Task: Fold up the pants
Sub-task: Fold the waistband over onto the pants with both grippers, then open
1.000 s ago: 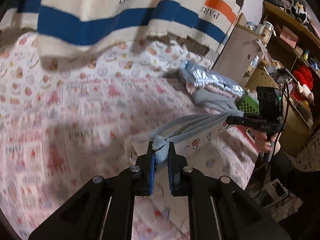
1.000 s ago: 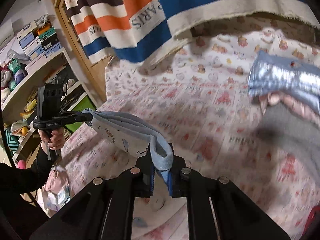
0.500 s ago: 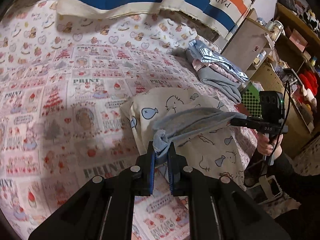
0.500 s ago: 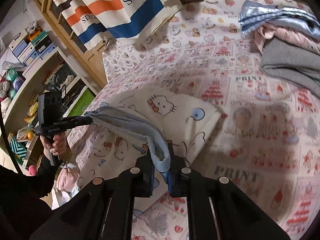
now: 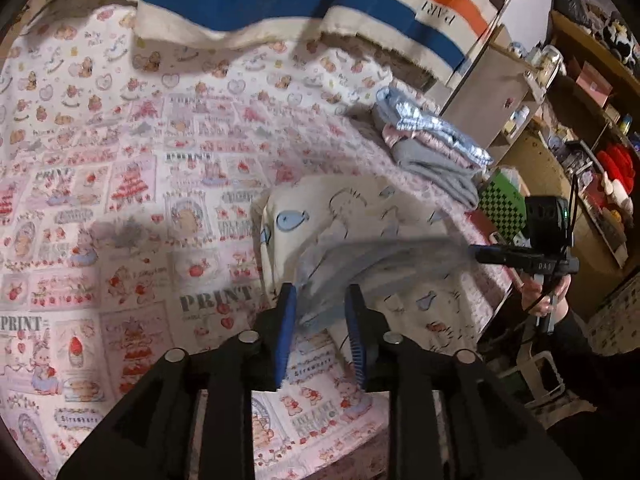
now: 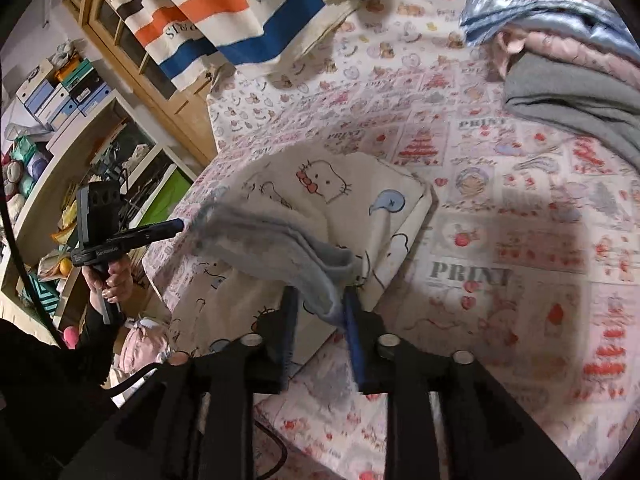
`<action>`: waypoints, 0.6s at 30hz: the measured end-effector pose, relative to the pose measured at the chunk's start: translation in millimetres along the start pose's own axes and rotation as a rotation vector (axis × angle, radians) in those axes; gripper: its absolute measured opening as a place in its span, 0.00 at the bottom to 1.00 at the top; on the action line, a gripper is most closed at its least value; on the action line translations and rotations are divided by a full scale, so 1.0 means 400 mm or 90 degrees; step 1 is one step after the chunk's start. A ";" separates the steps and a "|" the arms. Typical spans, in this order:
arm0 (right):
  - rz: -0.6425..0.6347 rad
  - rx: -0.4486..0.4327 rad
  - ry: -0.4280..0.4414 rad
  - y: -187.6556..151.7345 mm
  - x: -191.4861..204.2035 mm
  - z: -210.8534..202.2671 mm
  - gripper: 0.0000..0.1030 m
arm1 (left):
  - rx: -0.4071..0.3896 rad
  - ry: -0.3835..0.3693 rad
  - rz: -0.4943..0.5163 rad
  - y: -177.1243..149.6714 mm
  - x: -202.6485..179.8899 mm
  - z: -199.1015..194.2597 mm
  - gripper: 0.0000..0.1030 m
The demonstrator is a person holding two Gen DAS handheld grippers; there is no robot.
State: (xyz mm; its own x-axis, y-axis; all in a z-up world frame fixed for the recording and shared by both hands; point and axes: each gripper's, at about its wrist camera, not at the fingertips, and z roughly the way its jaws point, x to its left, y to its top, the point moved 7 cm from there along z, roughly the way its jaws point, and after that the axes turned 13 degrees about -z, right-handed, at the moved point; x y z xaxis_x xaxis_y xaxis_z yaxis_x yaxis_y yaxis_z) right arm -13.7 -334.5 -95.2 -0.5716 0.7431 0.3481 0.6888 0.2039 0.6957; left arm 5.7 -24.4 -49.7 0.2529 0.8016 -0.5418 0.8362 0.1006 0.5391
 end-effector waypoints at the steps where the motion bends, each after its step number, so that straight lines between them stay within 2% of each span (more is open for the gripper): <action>1: -0.004 -0.005 -0.006 0.003 0.003 -0.010 0.34 | -0.005 -0.002 0.003 0.005 -0.006 -0.006 0.27; 3: -0.014 -0.015 -0.022 0.016 0.012 -0.028 0.46 | -0.013 0.009 0.014 0.017 -0.016 -0.005 0.34; 6: -0.028 -0.006 -0.062 0.031 0.019 -0.033 0.46 | -0.010 0.075 0.032 0.026 -0.007 0.031 0.35; 8: -0.037 0.021 -0.102 0.031 0.026 -0.021 0.45 | -0.007 0.118 0.040 0.023 0.007 0.061 0.35; 9: -0.051 0.035 -0.131 0.029 0.030 -0.012 0.45 | -0.008 0.126 0.048 0.017 0.012 0.069 0.35; 11: -0.078 0.038 -0.151 0.024 0.039 -0.001 0.45 | -0.007 0.141 0.052 0.011 0.020 0.089 0.35; 12: -0.084 0.039 -0.166 0.019 0.038 0.006 0.42 | -0.011 0.142 0.052 0.010 0.023 0.093 0.35; 14: -0.082 0.041 -0.170 0.008 0.033 0.022 0.35 | -0.025 0.143 0.050 0.014 0.023 0.095 0.35; 18: -0.069 0.032 -0.193 0.005 0.016 0.049 0.34 | -0.030 0.145 0.059 0.016 0.013 0.100 0.35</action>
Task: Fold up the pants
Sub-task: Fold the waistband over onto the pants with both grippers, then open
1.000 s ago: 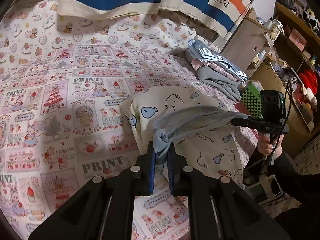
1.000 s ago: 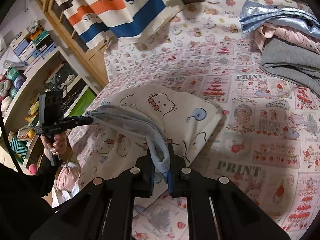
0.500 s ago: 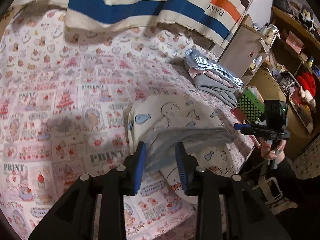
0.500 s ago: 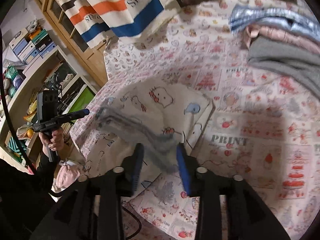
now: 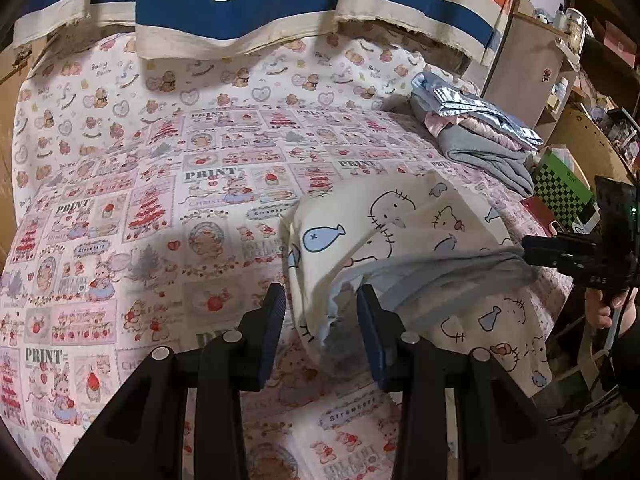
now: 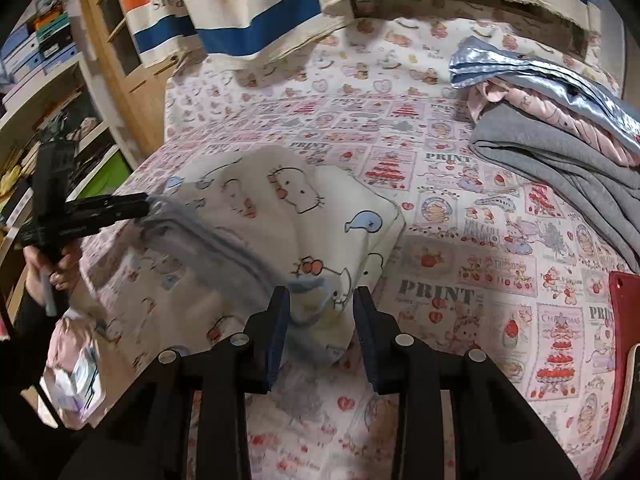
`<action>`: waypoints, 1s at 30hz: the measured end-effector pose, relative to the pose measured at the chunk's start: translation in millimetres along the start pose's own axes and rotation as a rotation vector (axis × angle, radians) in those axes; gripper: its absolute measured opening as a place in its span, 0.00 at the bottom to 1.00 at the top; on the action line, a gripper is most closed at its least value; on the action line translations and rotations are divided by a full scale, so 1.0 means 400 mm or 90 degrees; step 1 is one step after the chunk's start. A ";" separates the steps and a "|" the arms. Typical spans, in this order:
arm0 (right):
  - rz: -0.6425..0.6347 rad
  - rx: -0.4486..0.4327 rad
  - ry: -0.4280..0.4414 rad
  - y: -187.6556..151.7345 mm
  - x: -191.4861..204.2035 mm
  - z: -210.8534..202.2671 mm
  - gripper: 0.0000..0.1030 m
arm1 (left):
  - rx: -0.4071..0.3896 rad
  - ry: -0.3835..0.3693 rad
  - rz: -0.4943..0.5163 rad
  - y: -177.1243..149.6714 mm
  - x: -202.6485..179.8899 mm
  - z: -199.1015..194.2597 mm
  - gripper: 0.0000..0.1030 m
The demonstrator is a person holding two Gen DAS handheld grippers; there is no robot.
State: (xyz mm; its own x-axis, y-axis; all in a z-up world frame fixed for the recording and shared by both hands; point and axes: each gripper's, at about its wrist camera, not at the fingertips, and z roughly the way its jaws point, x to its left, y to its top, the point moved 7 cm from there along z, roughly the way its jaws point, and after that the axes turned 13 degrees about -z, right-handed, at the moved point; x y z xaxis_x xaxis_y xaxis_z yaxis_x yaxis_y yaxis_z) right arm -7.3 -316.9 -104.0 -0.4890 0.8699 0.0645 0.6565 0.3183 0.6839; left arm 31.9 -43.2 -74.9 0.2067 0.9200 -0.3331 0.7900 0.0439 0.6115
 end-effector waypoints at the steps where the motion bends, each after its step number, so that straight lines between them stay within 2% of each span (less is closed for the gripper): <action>1: -0.003 0.002 -0.009 0.001 0.000 0.009 0.34 | 0.001 0.005 0.004 -0.001 -0.001 0.004 0.35; 5: -0.030 0.025 -0.006 -0.006 0.029 0.038 0.31 | 0.004 0.017 0.008 -0.011 0.000 0.018 0.35; 7: -0.055 0.039 -0.028 -0.013 0.039 0.052 0.28 | 0.009 0.020 0.007 -0.020 0.001 0.030 0.35; 8: -0.060 0.041 -0.039 -0.015 0.038 0.055 0.22 | 0.011 0.025 0.007 -0.023 0.002 0.035 0.30; 9: -0.054 0.035 -0.050 -0.014 0.034 0.053 0.13 | 0.008 0.028 0.007 -0.026 0.002 0.038 0.13; 10: -0.037 0.026 -0.067 -0.013 0.023 0.045 0.07 | 0.001 0.034 0.006 -0.026 0.004 0.037 0.06; 14: -0.008 -0.040 -0.104 -0.003 0.005 -0.025 0.03 | -0.055 0.024 0.017 -0.016 -0.014 -0.019 0.06; 17: -0.007 -0.060 -0.110 -0.003 0.013 -0.062 0.03 | -0.076 0.025 0.036 -0.014 -0.033 -0.059 0.06; 21: -0.011 -0.063 -0.133 -0.027 0.017 -0.077 0.03 | -0.064 0.026 0.047 -0.039 -0.037 -0.068 0.07; 26: -0.012 -0.028 -0.101 -0.092 0.030 -0.030 0.04 | -0.022 0.052 0.065 -0.084 -0.015 -0.029 0.10; 28: -0.016 -0.032 -0.094 -0.096 0.033 -0.038 0.04 | -0.017 0.038 0.071 -0.090 -0.015 -0.037 0.14; 30: -0.011 -0.053 -0.080 -0.092 0.033 -0.063 0.11 | -0.021 0.006 0.057 -0.084 -0.017 -0.061 0.29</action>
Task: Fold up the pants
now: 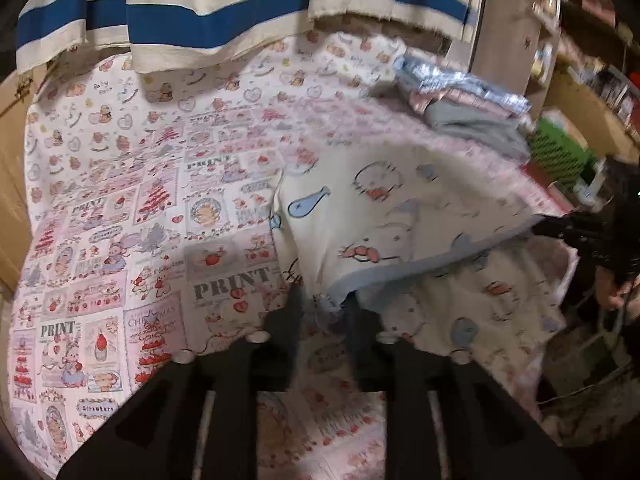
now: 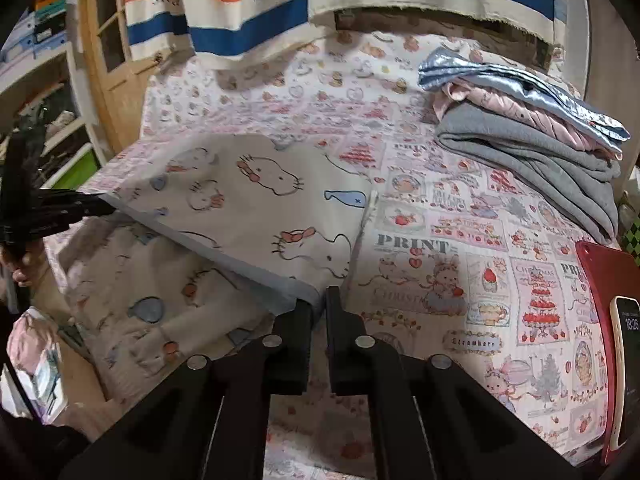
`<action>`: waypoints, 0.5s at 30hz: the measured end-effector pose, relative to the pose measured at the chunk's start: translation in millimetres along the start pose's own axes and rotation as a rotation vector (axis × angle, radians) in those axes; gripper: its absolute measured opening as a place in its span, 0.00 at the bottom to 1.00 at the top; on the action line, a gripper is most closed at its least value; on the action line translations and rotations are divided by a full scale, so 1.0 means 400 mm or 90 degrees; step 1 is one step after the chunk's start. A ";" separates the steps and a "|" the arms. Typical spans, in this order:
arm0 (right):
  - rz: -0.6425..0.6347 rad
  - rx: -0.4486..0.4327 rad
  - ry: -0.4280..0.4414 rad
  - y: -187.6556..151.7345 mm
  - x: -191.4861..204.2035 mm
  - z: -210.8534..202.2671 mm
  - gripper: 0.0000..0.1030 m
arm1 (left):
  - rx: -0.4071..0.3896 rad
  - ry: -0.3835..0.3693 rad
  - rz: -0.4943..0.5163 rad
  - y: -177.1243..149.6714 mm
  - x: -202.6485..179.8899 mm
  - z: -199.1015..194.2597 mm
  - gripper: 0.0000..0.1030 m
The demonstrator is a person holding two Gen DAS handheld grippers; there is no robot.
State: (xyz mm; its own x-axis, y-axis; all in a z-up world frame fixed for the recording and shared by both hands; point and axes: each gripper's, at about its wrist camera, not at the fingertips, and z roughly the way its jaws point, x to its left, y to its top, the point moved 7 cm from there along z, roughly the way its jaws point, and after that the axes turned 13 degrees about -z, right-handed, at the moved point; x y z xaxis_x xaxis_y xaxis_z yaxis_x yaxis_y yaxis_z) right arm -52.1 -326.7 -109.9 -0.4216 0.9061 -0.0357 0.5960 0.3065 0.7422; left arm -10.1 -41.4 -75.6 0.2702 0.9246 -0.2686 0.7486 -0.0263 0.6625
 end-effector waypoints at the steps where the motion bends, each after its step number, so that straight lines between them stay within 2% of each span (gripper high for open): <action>1: 0.014 -0.018 0.005 0.007 -0.011 -0.017 0.13 | -0.007 -0.024 -0.014 0.011 0.002 -0.017 0.31; 3: 0.053 -0.045 0.020 0.020 -0.041 -0.041 0.31 | -0.021 -0.062 -0.046 0.038 0.008 -0.049 0.42; 5: 0.106 -0.074 0.039 0.033 -0.084 -0.056 0.44 | -0.041 -0.075 -0.067 0.072 0.018 -0.067 0.45; 7: 0.151 -0.099 0.043 0.053 -0.130 -0.057 0.45 | -0.063 -0.057 -0.066 0.110 0.023 -0.066 0.45; 9: 0.180 -0.090 0.025 0.078 -0.171 -0.028 0.45 | -0.075 -0.040 -0.067 0.149 0.031 -0.044 0.46; 13: 0.214 -0.075 0.051 0.119 -0.201 0.063 0.45 | -0.036 -0.039 -0.122 0.207 0.056 0.063 0.46; 15: 0.233 -0.057 0.083 0.131 -0.198 0.117 0.39 | -0.011 -0.040 -0.146 0.216 0.066 0.113 0.45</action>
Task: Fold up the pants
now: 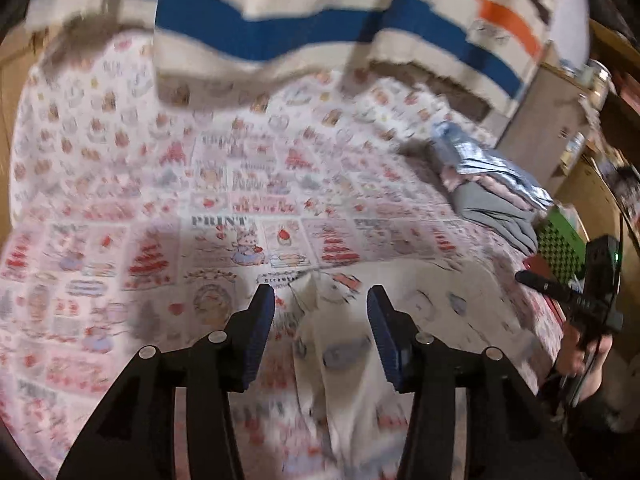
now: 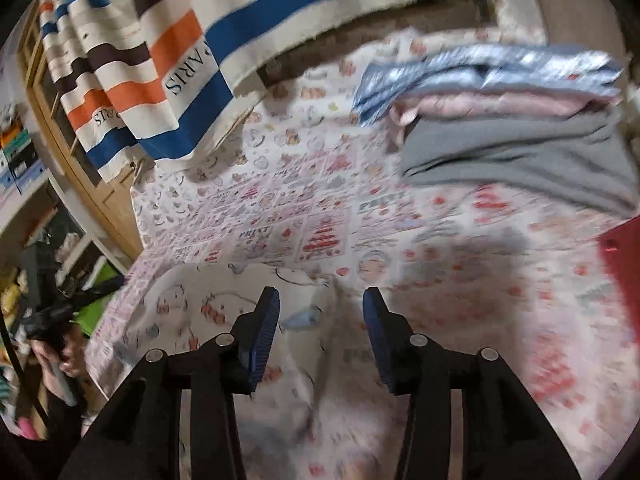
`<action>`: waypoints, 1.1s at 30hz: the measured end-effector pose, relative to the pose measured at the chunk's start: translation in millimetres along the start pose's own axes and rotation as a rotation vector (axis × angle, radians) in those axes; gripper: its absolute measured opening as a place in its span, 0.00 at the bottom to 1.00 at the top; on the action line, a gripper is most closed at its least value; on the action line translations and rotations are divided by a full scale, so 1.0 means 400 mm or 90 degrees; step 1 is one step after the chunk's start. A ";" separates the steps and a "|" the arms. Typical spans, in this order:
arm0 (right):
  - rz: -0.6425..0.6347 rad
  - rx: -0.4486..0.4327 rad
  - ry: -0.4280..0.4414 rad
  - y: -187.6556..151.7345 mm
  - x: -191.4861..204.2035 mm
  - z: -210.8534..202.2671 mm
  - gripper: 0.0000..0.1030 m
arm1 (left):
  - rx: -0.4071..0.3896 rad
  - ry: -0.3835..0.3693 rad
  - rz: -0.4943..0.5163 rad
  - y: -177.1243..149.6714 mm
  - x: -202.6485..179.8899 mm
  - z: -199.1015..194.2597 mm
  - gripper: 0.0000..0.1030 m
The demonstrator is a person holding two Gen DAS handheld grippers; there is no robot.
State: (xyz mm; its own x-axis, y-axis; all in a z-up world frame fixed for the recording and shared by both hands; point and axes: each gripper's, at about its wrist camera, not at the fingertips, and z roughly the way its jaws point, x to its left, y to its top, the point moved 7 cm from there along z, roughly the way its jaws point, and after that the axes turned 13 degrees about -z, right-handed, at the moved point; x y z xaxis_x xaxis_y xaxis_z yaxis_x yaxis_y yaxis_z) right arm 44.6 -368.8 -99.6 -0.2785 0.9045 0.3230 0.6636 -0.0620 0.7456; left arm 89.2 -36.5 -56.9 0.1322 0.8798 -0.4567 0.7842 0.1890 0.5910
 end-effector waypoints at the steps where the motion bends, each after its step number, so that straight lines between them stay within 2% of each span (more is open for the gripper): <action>1: 0.007 0.006 0.006 0.001 -0.002 0.017 0.39 | 0.012 -0.002 -0.010 0.001 0.007 0.021 0.45; 5: 0.032 0.039 0.013 -0.007 -0.022 0.080 0.39 | 0.048 -0.009 -0.048 -0.006 0.032 0.078 0.44; 7: 0.052 0.046 0.034 -0.010 -0.030 0.098 0.33 | 0.054 -0.013 -0.053 -0.010 0.035 0.087 0.37; 8: 0.056 0.048 0.044 -0.009 -0.032 0.105 0.27 | 0.055 -0.019 -0.052 -0.013 0.033 0.089 0.28; 9: 0.056 0.050 0.055 -0.010 -0.029 0.110 0.16 | 0.052 -0.026 -0.050 -0.014 0.029 0.086 0.19; 10: 0.055 0.054 0.071 -0.010 -0.023 0.116 0.08 | 0.047 -0.031 -0.046 -0.015 0.023 0.083 0.15; 11: 0.055 0.054 0.075 -0.009 -0.021 0.118 0.05 | 0.039 -0.034 -0.035 -0.015 0.014 0.078 0.05; 12: 0.054 0.044 0.068 -0.006 -0.021 0.116 0.05 | 0.025 -0.031 -0.024 -0.010 0.008 0.071 0.02; 16: 0.036 -0.004 0.031 0.019 -0.023 0.089 0.04 | -0.025 -0.018 -0.008 0.021 -0.002 0.045 0.02; 21: 0.017 -0.024 -0.016 0.052 -0.028 0.071 0.03 | -0.059 0.000 -0.011 0.065 0.014 0.028 0.02; 28: 0.020 -0.041 -0.052 0.078 -0.049 0.081 0.03 | -0.053 0.037 -0.019 0.106 0.036 0.077 0.02; 31: 0.022 -0.045 -0.128 0.075 -0.087 0.083 0.00 | -0.034 0.078 -0.043 0.106 0.070 0.105 0.02; 32: 0.029 -0.043 -0.138 0.073 -0.101 0.081 0.00 | -0.023 0.083 -0.050 0.099 0.080 0.112 0.02; 33: 0.046 -0.039 -0.107 0.068 -0.109 0.079 0.00 | -0.020 0.079 -0.051 0.090 0.083 0.111 0.02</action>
State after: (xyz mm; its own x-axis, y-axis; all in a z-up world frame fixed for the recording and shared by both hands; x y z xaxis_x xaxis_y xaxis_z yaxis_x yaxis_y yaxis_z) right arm 96.7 -396.7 -111.8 -0.1084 0.9543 0.2786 0.6329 -0.1499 0.7596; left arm 148.7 -19.8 -80.3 -0.0073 0.9081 -0.4187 0.7699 0.2722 0.5772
